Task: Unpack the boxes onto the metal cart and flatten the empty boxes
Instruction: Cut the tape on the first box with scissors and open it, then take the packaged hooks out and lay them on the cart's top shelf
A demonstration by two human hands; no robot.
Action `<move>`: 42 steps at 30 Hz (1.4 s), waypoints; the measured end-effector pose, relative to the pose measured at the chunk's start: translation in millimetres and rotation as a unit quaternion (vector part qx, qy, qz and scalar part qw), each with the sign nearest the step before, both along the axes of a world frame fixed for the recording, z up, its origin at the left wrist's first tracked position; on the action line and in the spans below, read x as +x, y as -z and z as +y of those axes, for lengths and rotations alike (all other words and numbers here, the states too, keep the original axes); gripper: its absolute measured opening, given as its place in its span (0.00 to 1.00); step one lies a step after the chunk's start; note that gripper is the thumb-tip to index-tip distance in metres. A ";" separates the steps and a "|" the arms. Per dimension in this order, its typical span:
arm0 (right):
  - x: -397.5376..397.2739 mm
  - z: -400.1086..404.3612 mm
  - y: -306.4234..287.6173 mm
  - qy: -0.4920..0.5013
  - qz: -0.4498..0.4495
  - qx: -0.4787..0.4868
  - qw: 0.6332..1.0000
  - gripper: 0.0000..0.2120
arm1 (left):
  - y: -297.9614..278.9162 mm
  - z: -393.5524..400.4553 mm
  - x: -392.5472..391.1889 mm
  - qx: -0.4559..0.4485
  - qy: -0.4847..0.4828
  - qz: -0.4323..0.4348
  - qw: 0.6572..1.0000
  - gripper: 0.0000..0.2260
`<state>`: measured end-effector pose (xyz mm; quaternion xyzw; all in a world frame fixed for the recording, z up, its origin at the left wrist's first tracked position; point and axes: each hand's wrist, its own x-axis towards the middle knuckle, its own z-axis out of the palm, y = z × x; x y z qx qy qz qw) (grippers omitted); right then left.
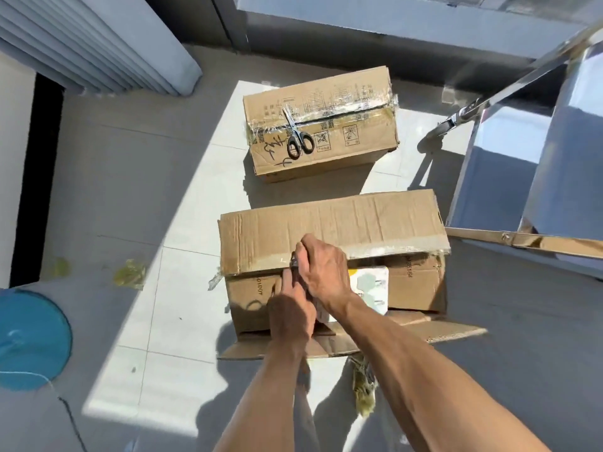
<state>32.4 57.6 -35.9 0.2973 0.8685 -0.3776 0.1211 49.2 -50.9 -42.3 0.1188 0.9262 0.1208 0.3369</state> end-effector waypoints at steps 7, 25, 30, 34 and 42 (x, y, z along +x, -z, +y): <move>74.4 23.8 16.5 -0.073 -0.080 0.098 0.989 0.07 | -14.0 34.0 -41.2 0.020 -0.002 0.154 0.988 0.23; 44.0 108.8 37.3 -0.496 -0.315 0.261 0.766 0.21 | 3.6 100.0 -90.5 -0.076 0.019 0.118 0.990 0.25; 48.5 96.3 27.4 -0.506 -0.320 0.221 0.770 0.21 | 1.0 85.0 -47.3 -0.102 0.061 0.130 0.984 0.10; 58.6 91.6 26.7 -0.468 -0.356 0.223 0.777 0.27 | 8.4 78.3 -23.9 -0.089 0.105 0.066 0.988 0.10; 39.0 43.1 38.7 -0.457 -0.461 0.262 0.714 0.12 | 21.5 54.2 -12.7 -0.146 0.173 0.015 0.974 0.10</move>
